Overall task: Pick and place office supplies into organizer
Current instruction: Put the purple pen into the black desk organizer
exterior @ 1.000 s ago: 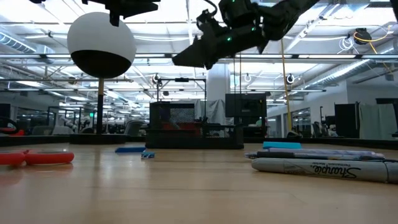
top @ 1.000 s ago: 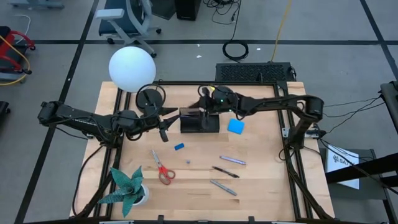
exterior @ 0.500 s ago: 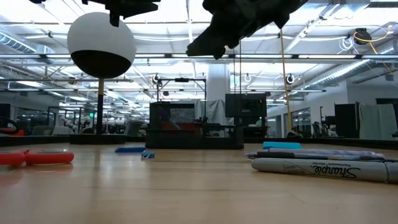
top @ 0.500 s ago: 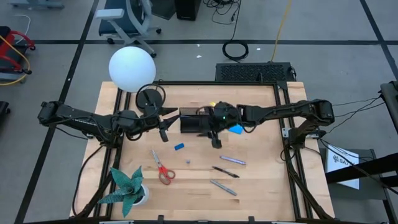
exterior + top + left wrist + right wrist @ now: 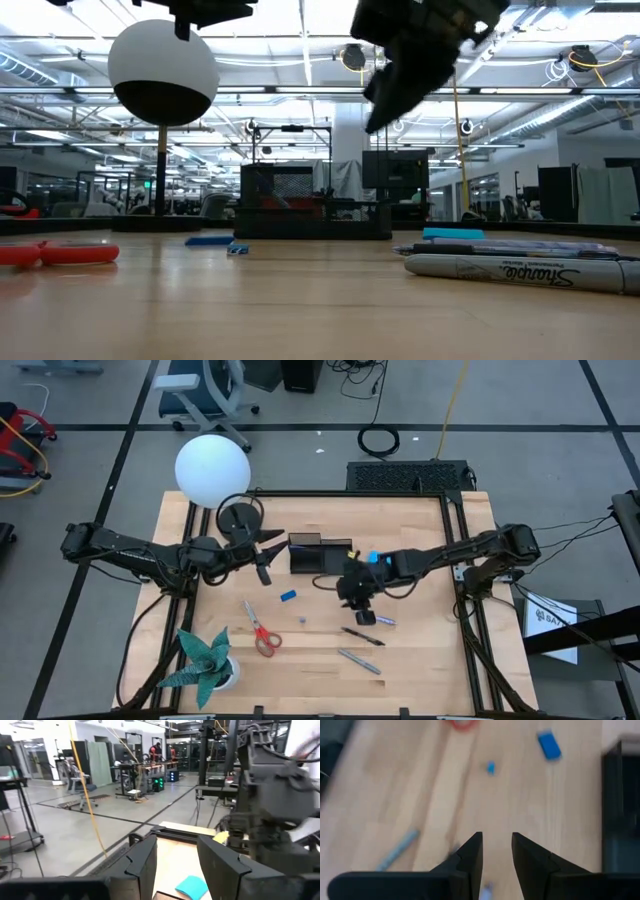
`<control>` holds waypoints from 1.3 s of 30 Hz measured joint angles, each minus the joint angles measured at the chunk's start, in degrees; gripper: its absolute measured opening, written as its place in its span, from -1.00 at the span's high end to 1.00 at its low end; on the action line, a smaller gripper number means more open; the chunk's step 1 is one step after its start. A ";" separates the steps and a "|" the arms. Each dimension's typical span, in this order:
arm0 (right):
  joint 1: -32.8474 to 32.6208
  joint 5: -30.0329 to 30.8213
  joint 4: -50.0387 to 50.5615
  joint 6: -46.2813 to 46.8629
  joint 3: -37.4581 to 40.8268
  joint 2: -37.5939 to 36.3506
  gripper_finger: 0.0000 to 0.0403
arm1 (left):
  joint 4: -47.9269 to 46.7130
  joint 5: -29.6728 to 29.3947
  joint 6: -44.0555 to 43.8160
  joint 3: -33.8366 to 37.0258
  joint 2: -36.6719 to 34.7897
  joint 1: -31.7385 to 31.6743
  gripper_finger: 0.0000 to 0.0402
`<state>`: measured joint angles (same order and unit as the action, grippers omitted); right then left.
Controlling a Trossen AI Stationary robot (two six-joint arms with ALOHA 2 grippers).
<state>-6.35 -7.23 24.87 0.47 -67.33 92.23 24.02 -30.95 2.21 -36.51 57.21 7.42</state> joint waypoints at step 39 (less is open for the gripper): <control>-13.27 7.08 17.79 35.33 10.07 0.00 0.54 | 4.72 -5.19 6.33 0.00 -0.02 0.00 0.27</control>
<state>-19.62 -0.14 42.66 35.79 -57.26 92.23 28.73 -36.14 8.54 -36.51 57.19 7.42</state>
